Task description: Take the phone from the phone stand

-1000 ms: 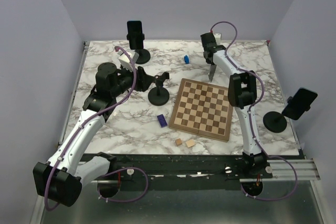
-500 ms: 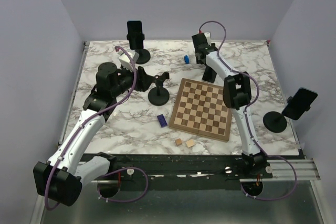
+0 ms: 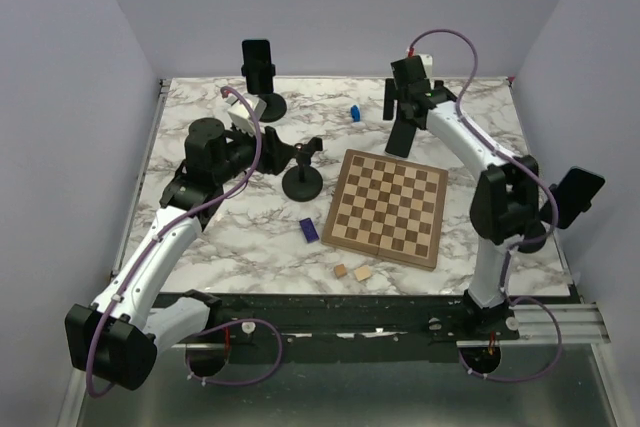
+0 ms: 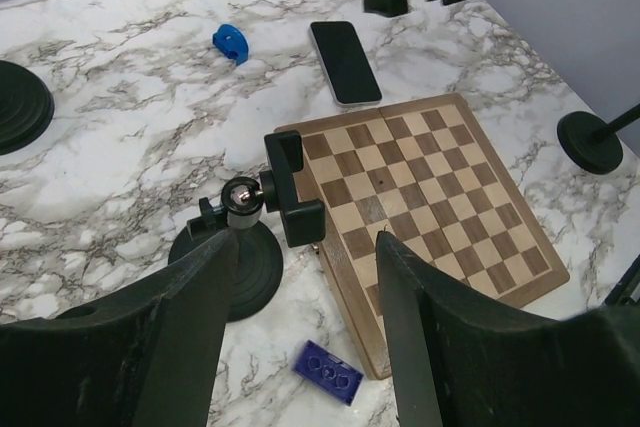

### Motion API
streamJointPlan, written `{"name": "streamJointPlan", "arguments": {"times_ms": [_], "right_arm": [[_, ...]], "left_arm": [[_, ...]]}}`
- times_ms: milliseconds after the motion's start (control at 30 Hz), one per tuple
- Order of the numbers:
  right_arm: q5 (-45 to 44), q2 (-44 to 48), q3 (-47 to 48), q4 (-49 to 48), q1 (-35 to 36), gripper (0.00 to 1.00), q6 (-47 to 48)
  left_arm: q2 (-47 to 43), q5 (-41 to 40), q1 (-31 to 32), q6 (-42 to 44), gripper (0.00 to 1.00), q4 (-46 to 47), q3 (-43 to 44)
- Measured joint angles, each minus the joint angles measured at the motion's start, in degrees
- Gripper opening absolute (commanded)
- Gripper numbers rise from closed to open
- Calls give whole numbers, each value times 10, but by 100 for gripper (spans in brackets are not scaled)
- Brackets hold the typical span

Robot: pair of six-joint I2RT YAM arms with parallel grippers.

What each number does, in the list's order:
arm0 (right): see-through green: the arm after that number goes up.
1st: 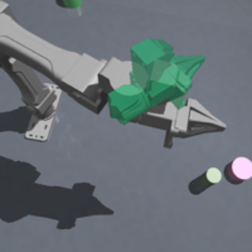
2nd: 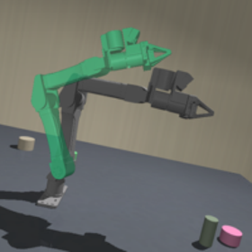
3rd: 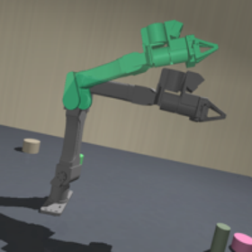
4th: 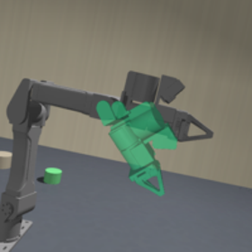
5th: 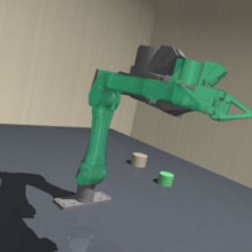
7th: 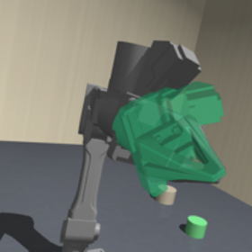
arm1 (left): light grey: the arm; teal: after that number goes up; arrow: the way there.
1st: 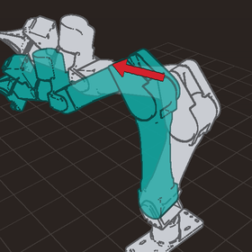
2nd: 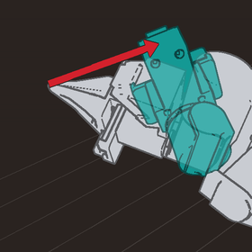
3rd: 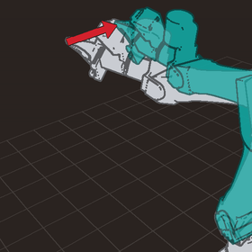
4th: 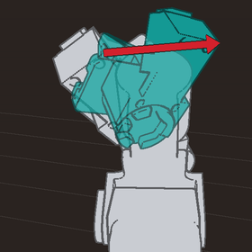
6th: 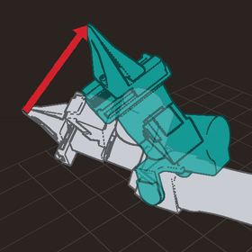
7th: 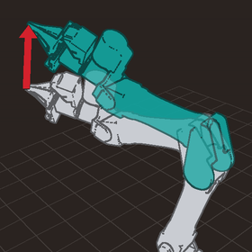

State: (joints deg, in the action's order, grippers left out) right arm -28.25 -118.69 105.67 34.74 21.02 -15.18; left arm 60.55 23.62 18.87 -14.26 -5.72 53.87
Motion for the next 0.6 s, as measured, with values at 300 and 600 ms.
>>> {"name": "streamJointPlan", "arguments": {"times_ms": [300, 600], "right_arm": [[-19, 345, -308, -95, 0, 100, -50], [-209, 567, -501, -156, -19, 100, -56]], "left_arm": [[-6, 0, 0, -5, 66, 5, 0], [-5, 7, 10, -15, 66, 12, 0]]}}
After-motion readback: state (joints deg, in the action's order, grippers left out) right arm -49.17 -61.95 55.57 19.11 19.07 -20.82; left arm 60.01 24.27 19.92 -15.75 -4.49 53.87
